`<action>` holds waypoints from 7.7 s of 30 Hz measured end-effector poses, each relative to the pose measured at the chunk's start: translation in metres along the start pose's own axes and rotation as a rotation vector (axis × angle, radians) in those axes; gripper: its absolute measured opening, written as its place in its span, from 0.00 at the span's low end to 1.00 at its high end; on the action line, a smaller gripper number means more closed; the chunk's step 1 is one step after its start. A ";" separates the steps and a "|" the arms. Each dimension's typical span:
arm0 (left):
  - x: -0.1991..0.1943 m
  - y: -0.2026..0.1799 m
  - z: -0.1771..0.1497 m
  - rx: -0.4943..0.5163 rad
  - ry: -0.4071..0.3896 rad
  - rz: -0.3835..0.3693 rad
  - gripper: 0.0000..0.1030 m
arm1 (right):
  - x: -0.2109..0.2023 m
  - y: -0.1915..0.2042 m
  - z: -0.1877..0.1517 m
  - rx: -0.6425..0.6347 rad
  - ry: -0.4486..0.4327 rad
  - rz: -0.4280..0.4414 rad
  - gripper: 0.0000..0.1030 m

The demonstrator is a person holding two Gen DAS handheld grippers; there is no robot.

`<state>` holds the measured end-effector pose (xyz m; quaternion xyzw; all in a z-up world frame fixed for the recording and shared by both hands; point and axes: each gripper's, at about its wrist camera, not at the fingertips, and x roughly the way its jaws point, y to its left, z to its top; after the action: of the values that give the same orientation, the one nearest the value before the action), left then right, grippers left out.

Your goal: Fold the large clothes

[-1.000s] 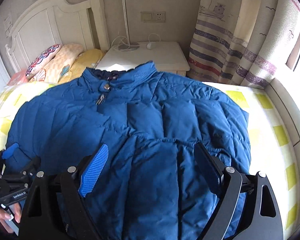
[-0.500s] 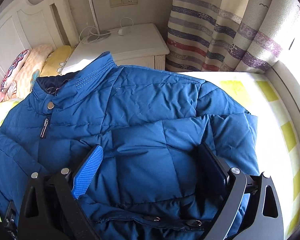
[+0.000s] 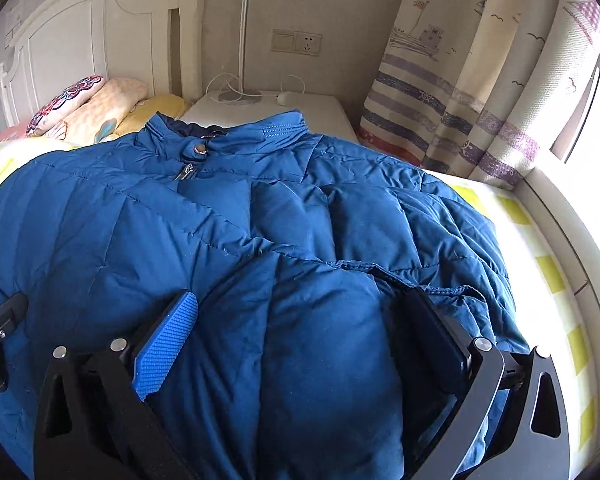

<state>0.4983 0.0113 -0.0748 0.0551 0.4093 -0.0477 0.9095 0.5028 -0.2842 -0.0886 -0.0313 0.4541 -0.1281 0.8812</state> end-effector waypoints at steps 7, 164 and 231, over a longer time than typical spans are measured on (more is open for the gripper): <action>-0.022 -0.016 0.010 0.004 -0.042 0.018 0.97 | 0.001 -0.004 0.000 0.025 0.012 0.027 0.96; -0.239 0.115 -0.300 -0.223 -0.044 -0.247 0.70 | -0.237 -0.174 -0.388 0.430 -0.181 0.661 0.42; -0.369 0.083 -0.356 -0.019 -0.173 -0.243 0.16 | -0.377 -0.144 -0.410 -0.025 -0.353 0.511 0.17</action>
<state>0.0027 0.1589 -0.0277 -0.0078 0.3335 -0.1582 0.9293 -0.0666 -0.3026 -0.0053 0.0511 0.2887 0.1105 0.9496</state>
